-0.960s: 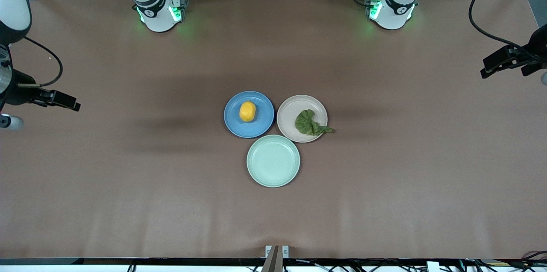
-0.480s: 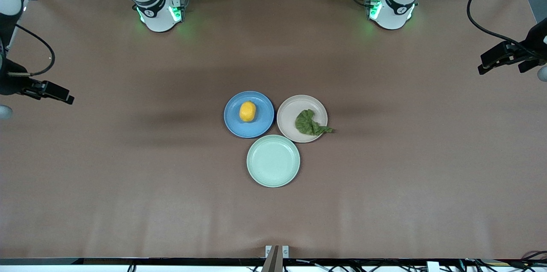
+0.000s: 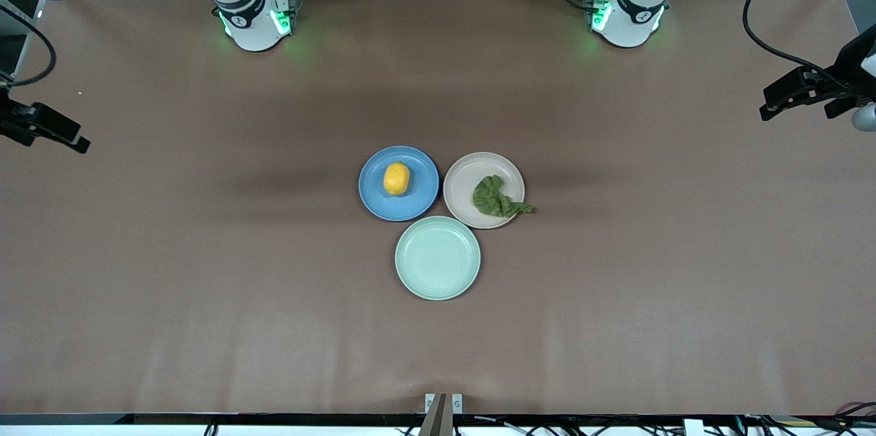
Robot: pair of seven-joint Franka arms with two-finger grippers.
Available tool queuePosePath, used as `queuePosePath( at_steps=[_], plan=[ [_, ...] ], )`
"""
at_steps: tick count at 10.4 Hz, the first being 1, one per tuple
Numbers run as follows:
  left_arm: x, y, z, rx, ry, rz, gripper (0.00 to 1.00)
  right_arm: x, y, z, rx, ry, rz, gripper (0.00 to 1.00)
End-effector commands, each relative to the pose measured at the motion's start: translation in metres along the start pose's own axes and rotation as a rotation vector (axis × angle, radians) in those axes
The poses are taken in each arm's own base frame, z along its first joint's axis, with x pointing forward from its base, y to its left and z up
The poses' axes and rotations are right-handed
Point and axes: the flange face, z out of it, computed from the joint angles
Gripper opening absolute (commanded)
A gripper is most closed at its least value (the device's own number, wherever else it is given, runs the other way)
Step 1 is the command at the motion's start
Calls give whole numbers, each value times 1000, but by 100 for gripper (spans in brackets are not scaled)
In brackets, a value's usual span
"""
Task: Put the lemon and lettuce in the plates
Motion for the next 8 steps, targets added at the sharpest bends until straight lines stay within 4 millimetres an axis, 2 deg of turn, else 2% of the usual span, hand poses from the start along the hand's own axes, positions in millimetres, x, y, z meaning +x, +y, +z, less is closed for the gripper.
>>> queuePosePath(
  at_steps=[1,8],
  plan=[
    [2,0,-5,-15,27,16,100,-1,2,-21,-12,7,6,100],
    [2,3,-6,-19,32,35,100,-7,2,-15,-21,-77,2,100]
  ],
)
